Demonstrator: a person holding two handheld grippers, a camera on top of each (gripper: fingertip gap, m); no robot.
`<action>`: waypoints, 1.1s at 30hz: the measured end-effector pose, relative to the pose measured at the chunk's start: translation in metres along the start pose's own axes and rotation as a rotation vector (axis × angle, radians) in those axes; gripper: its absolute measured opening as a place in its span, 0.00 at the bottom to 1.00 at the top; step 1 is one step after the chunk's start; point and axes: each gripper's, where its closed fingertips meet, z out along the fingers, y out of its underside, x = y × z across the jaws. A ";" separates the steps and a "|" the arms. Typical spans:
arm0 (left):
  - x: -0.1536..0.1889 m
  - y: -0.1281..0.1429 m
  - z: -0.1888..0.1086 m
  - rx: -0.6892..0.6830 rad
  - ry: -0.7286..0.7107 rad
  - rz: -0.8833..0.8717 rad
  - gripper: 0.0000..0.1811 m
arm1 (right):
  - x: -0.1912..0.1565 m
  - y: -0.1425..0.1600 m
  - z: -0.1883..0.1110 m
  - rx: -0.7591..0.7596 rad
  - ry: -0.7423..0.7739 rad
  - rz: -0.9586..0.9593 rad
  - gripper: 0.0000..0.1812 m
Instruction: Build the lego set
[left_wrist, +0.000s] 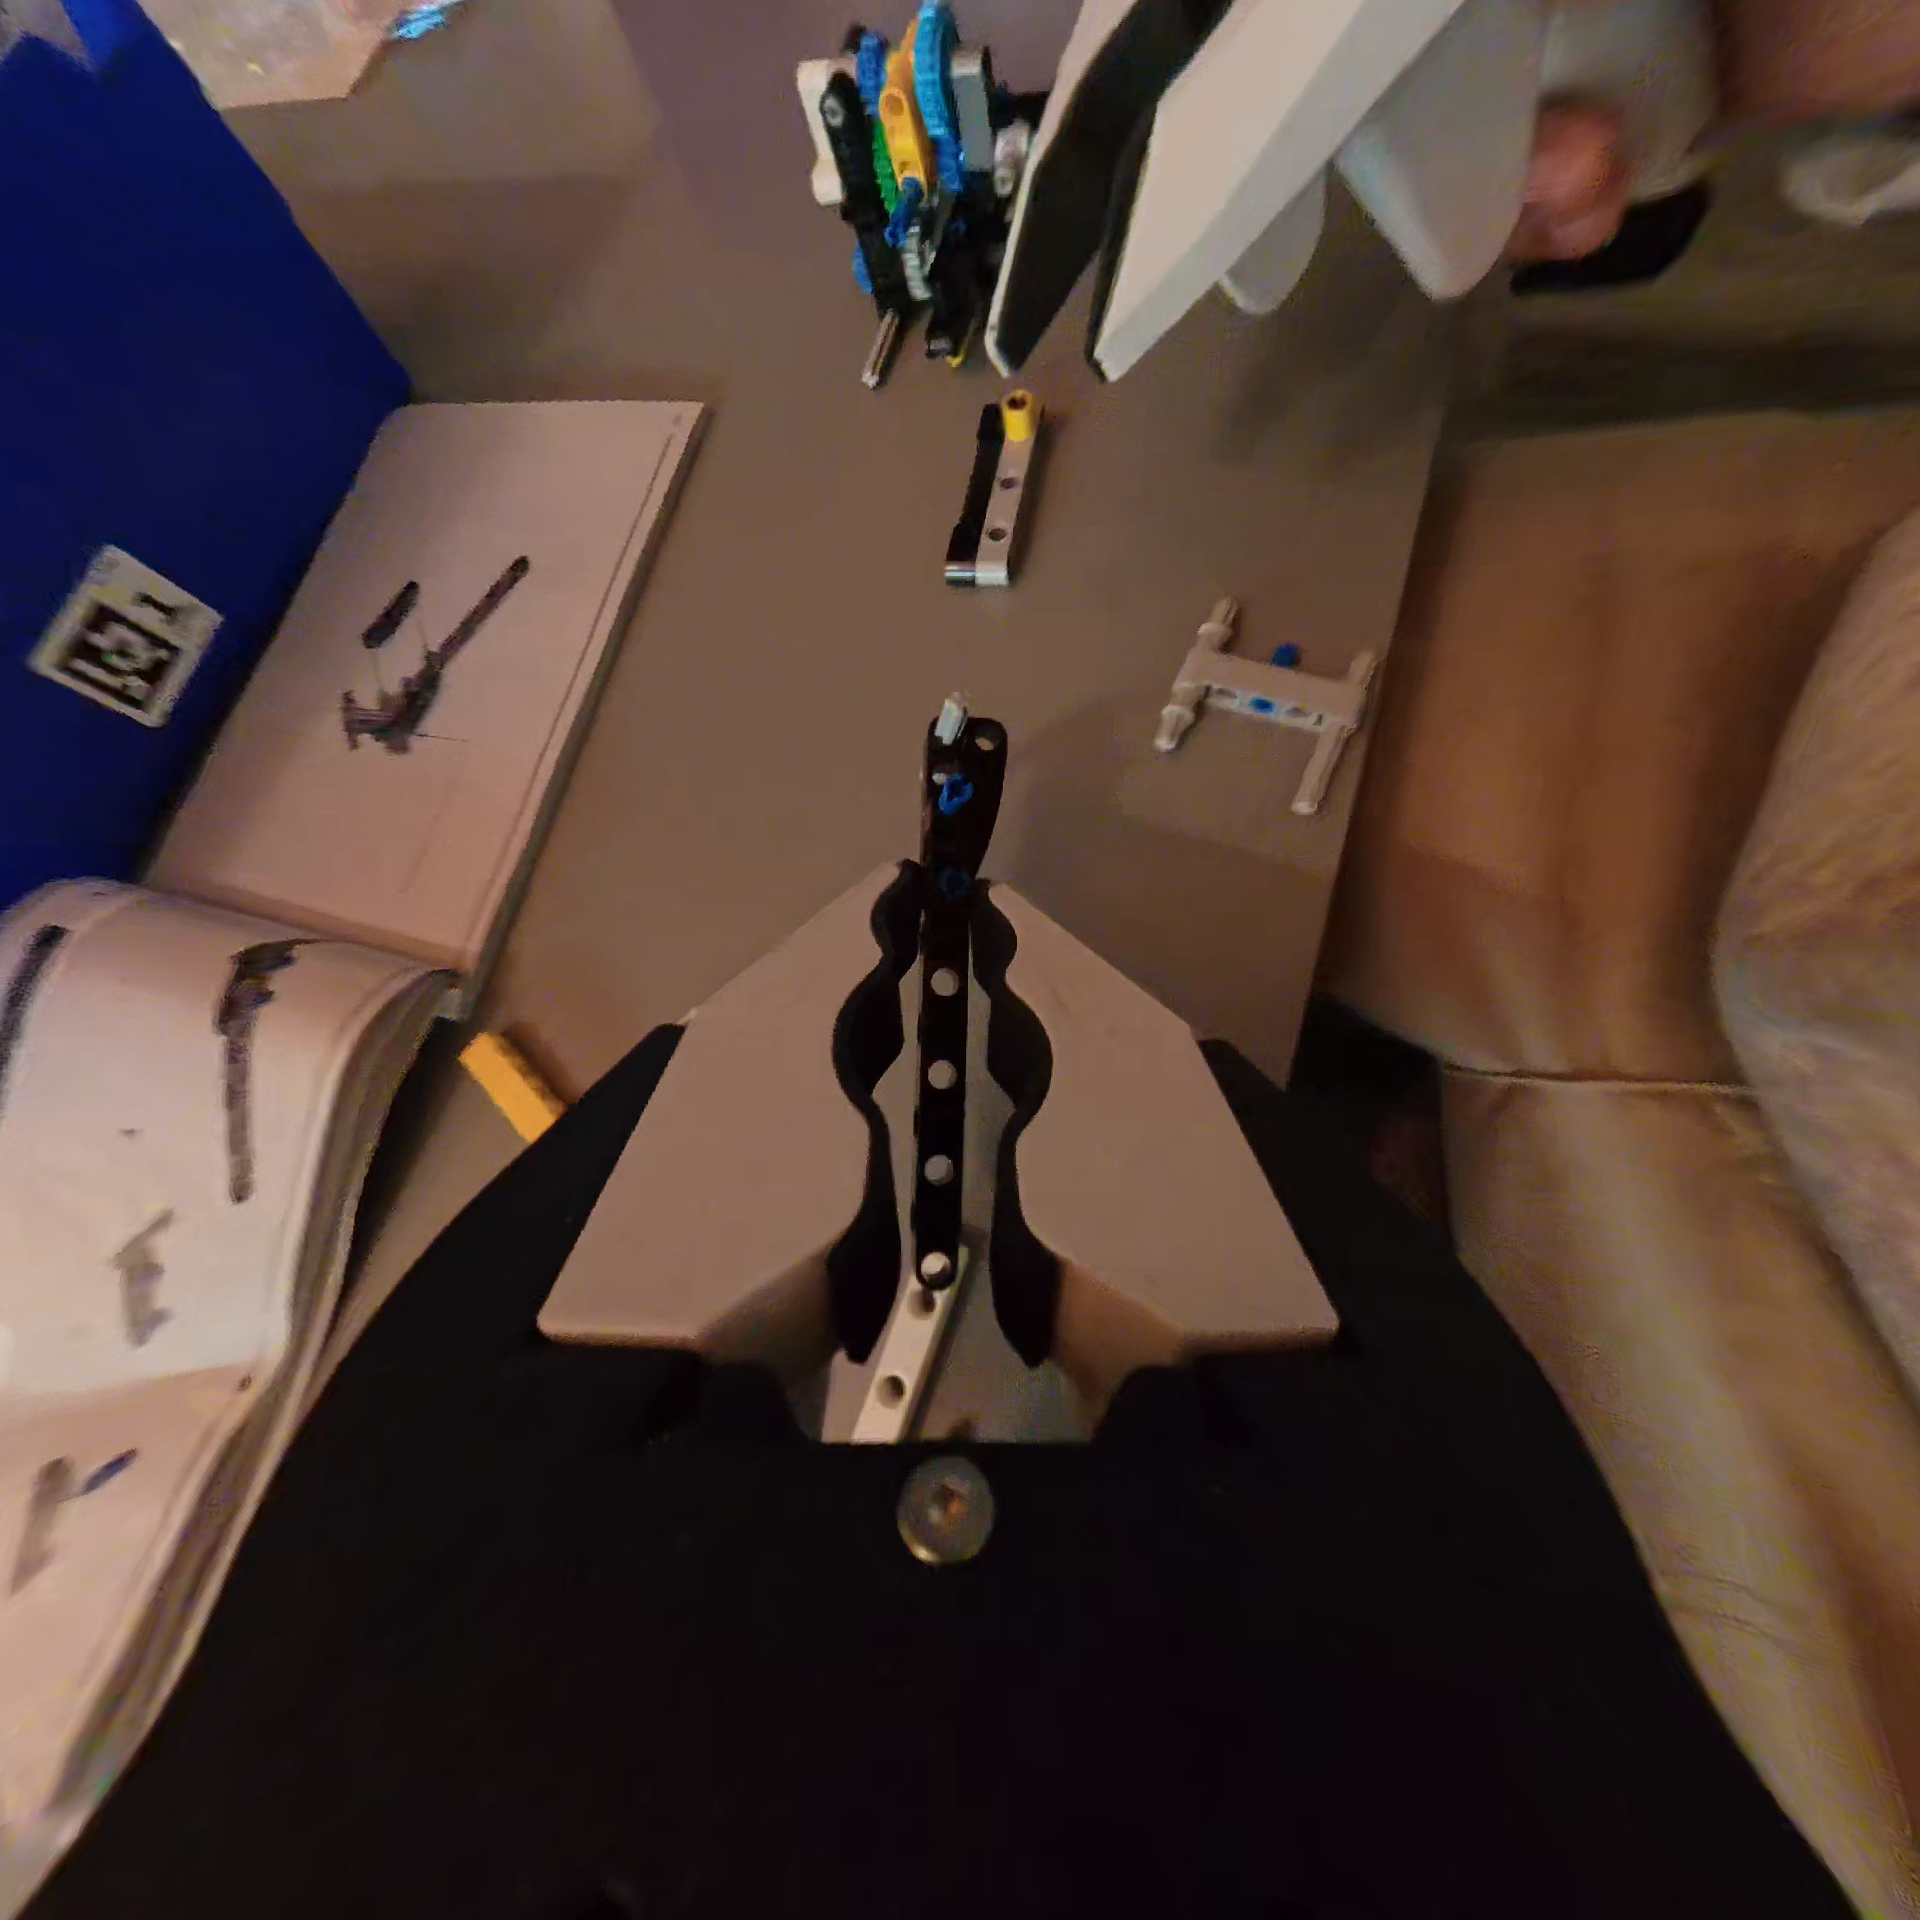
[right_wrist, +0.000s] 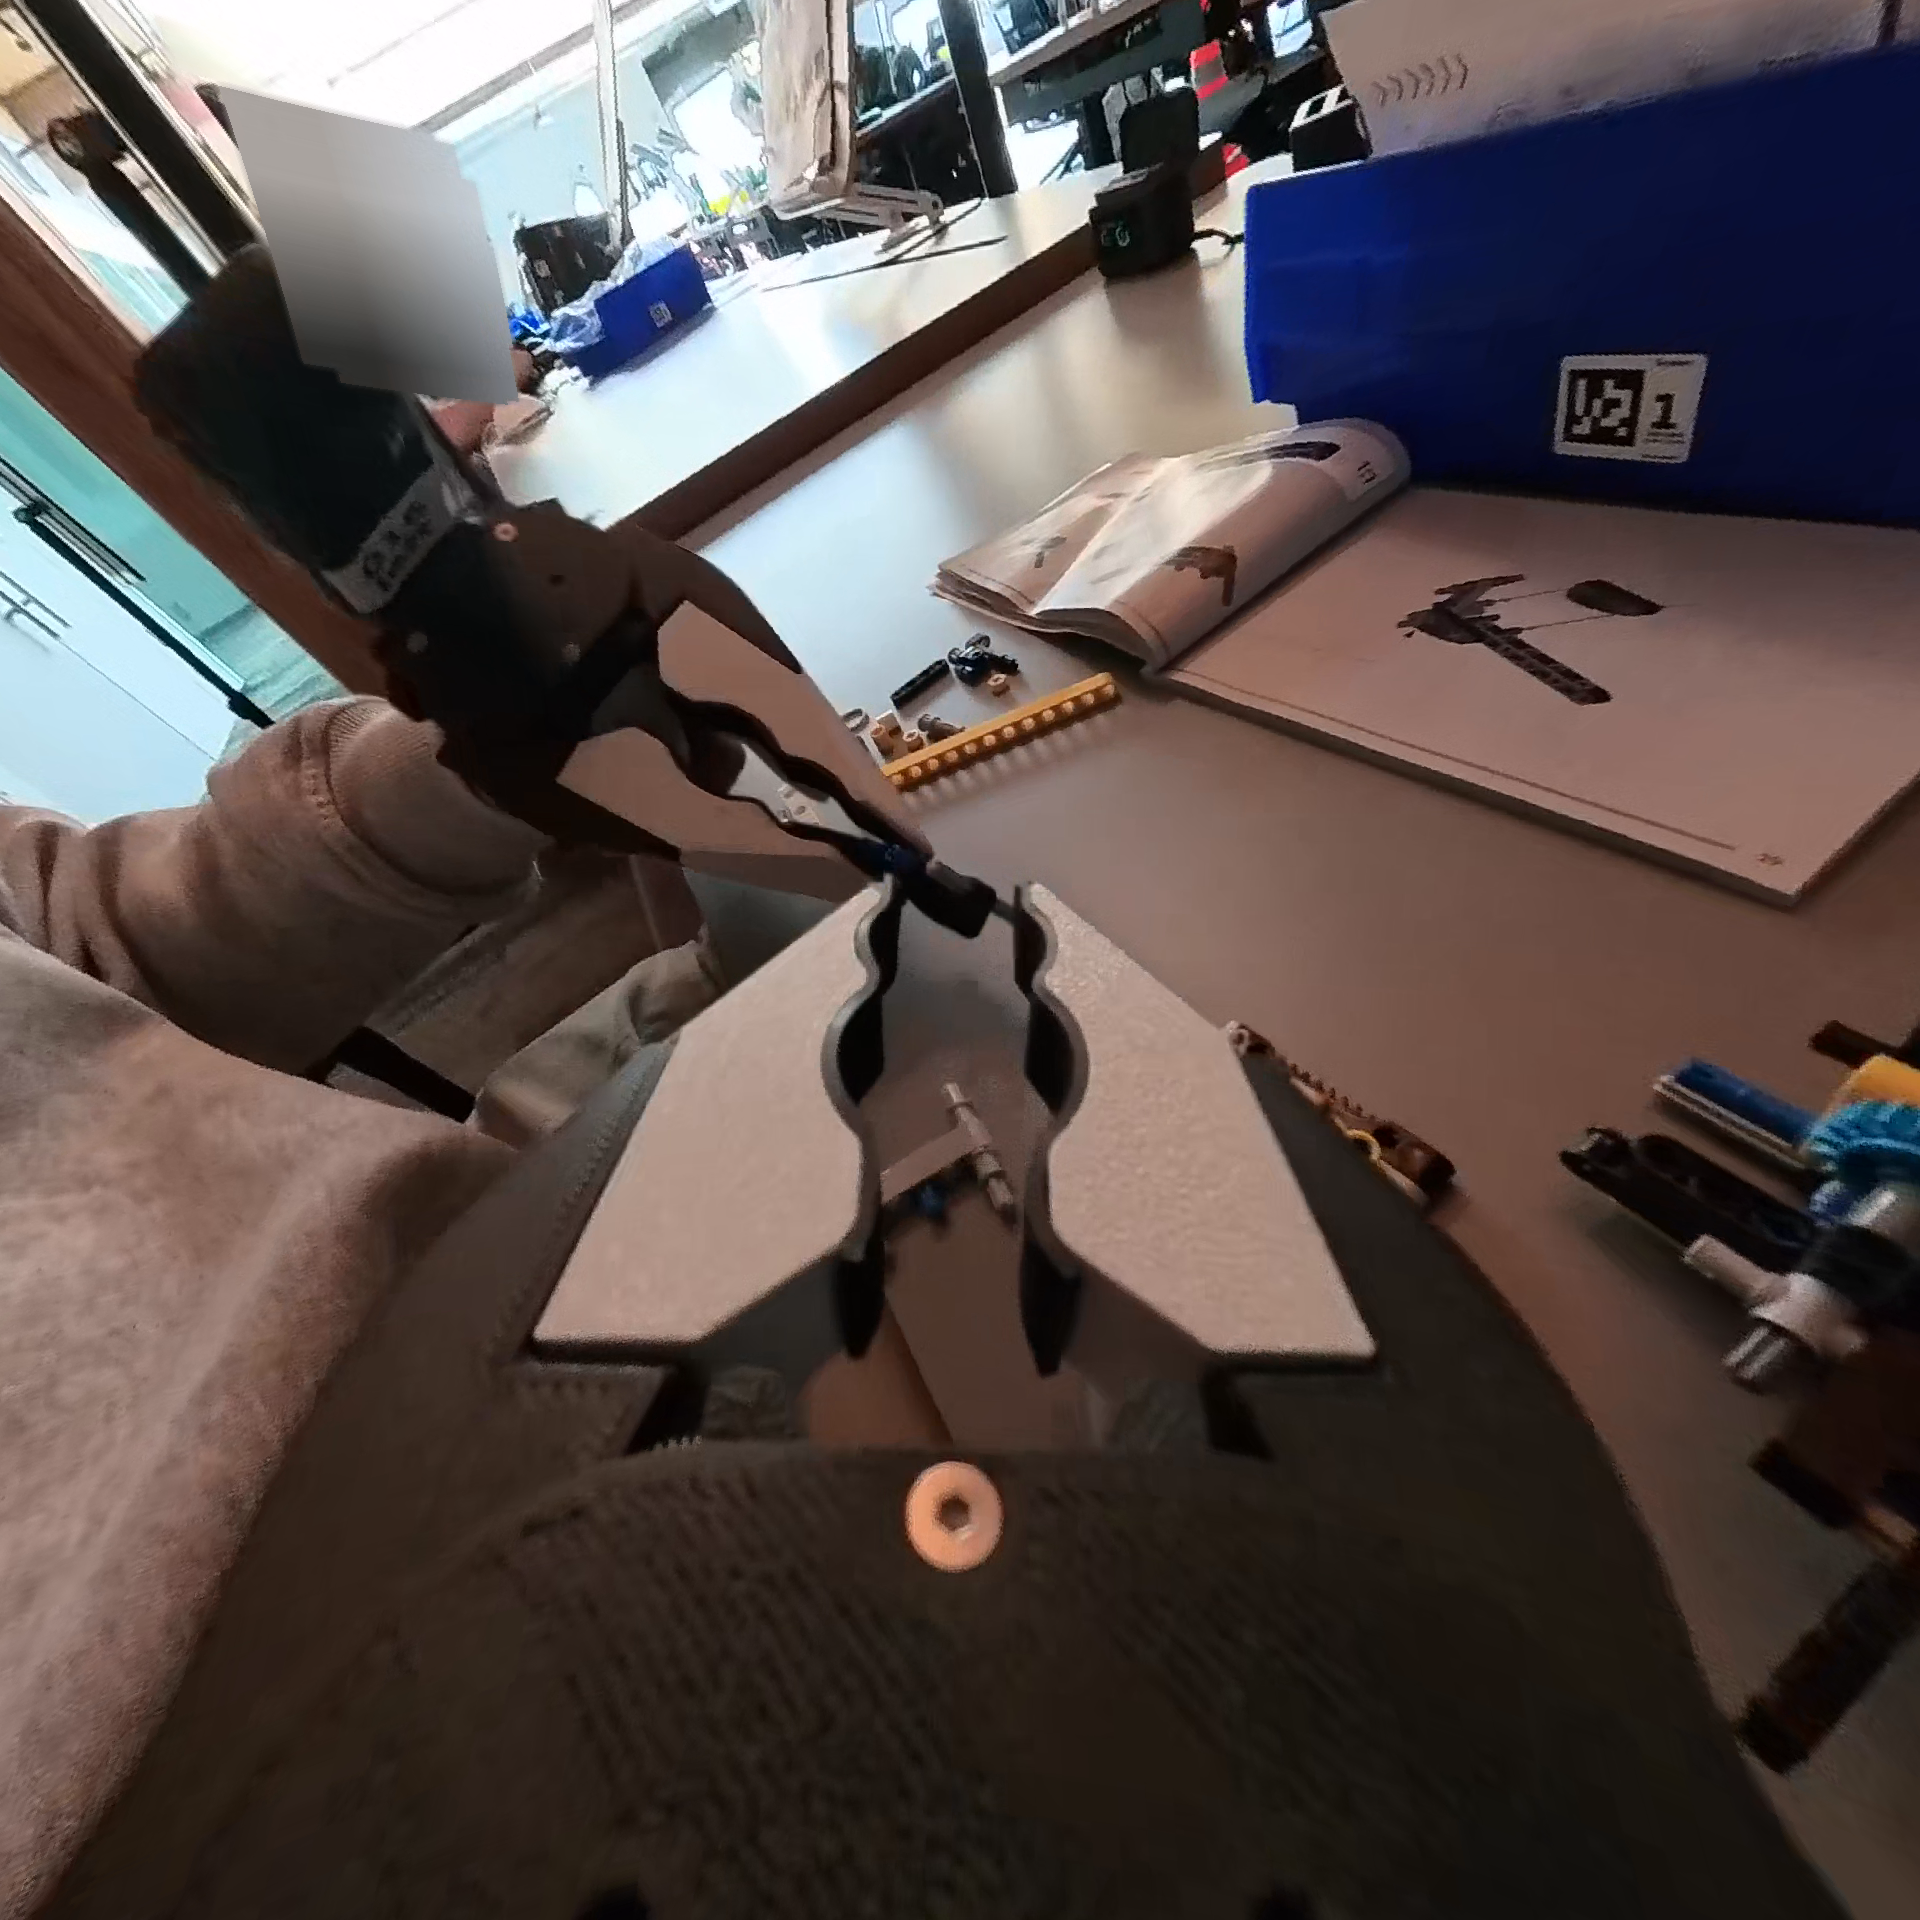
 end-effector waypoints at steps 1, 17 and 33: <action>-0.002 0.001 0.000 -0.011 -0.032 0.040 0.03 | 0.002 0.001 -0.001 -0.006 0.014 -0.010 0.12; 0.012 -0.019 -0.021 0.159 -0.059 0.188 0.03 | 0.009 0.033 0.001 -0.269 0.128 -0.309 0.15; 0.012 -0.015 -0.027 0.217 -0.106 0.152 0.03 | 0.029 -0.025 -0.032 -0.281 0.619 -0.576 0.18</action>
